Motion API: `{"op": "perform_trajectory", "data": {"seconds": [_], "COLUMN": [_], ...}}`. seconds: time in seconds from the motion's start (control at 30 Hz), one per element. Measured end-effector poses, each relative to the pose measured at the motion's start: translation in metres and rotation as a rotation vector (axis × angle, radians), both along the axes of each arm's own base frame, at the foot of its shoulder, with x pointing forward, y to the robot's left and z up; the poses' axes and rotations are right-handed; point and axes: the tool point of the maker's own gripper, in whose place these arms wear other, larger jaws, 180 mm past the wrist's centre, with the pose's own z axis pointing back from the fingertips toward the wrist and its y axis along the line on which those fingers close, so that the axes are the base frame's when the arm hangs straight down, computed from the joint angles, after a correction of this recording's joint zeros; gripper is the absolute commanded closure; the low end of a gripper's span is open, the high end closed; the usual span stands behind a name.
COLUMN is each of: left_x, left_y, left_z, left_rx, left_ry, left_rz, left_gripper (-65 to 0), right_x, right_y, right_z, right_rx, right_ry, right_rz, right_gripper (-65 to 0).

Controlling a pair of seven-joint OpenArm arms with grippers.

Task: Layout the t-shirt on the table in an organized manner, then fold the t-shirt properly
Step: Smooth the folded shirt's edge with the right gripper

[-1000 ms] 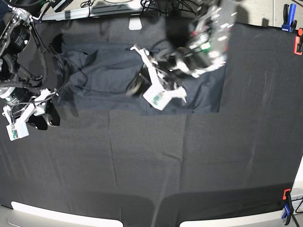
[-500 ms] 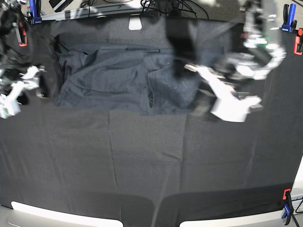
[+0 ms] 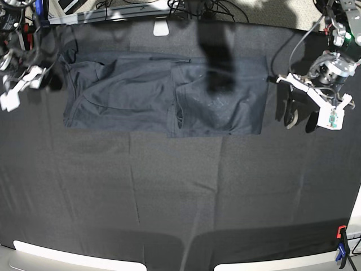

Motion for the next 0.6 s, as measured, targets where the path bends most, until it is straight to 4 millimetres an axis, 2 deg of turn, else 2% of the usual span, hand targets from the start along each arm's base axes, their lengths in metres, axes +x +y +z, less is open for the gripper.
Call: {"op": "perform_trajectory", "data": {"seconds": [0.27,0.6], "left_x": [-0.001,-0.001], "left_y": [-0.002,-0.002], "left_z": [0.0,0.0], "left_rx": [-0.016,-0.015], "left_ry": [-0.001,-0.001], "left_rz": [-0.004,-0.004], "left_gripper": [-29.7,-29.7], "right_x": [0.006,0.034], "right_y": [0.036,0.066], "right_z": [-0.009,-0.007], "right_rx": [0.113,0.18], "right_ry": [0.006,-0.07], "right_rz": [0.069,0.061], "right_gripper": [-41.6,-41.5]}}
